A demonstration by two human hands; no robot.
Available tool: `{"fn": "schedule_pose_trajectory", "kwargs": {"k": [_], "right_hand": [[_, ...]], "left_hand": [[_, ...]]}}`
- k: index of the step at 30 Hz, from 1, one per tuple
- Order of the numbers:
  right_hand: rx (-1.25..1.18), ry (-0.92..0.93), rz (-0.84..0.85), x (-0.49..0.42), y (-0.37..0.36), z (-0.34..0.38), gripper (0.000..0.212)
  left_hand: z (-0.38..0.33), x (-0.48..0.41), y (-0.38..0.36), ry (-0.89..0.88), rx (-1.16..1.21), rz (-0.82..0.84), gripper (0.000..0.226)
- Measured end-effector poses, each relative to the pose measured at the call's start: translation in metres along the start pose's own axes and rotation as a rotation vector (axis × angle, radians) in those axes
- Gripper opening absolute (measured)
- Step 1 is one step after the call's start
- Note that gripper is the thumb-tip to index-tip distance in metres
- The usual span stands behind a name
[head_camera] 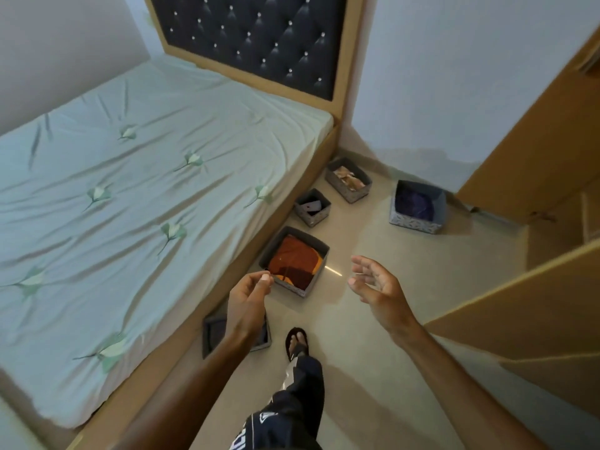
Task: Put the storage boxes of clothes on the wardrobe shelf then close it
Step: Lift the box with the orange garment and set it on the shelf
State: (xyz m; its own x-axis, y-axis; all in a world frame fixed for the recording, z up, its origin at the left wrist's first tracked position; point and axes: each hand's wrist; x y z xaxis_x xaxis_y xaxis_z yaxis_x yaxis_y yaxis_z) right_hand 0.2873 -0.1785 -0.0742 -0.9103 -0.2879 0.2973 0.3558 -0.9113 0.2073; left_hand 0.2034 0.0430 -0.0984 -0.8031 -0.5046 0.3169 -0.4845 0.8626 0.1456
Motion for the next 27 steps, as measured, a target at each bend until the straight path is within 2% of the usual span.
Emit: {"fn": "schedule_pose_trajectory", "kwargs": {"k": [5, 10, 14, 18, 23, 27], "right_hand": [[0.056, -0.042, 0.089, -0.123, 0.007, 0.005, 0.036], [0.112, -0.101, 0.197, -0.235, 0.008, 0.006, 0.038], [0.192, -0.157, 0.309, -0.340, -0.002, -0.025, 0.037], [0.323, -0.220, 0.424, -0.442, -0.016, -0.093, 0.039], [0.570, -0.247, 0.595, -0.559, -0.043, -0.219, 0.038], [0.805, -0.193, 0.697, -0.632, -0.070, -0.330, 0.043]], "left_hand": [[-0.007, -0.100, -0.035, 0.116, -0.031, -0.071, 0.017], [-0.007, -0.187, -0.071, 0.225, -0.094, -0.133, 0.017], [0.014, -0.263, -0.106, 0.334, -0.119, -0.206, 0.013], [0.071, -0.332, -0.142, 0.476, -0.141, -0.277, 0.021], [0.195, -0.410, -0.183, 0.742, -0.169, -0.272, 0.058], [0.310, -0.458, -0.203, 0.888, -0.266, -0.217, 0.060]]}}
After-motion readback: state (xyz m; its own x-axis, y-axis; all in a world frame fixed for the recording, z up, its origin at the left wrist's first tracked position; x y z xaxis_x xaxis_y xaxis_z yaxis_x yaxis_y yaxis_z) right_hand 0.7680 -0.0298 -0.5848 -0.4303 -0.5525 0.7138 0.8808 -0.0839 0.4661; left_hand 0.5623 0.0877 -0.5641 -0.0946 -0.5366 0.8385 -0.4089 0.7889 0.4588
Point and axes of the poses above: each hand's wrist, its own x-axis away from the middle knuckle, its own y-axis out of the back of the hand, z = x × y, and after that the axes turned 1 degree about z, right-handed
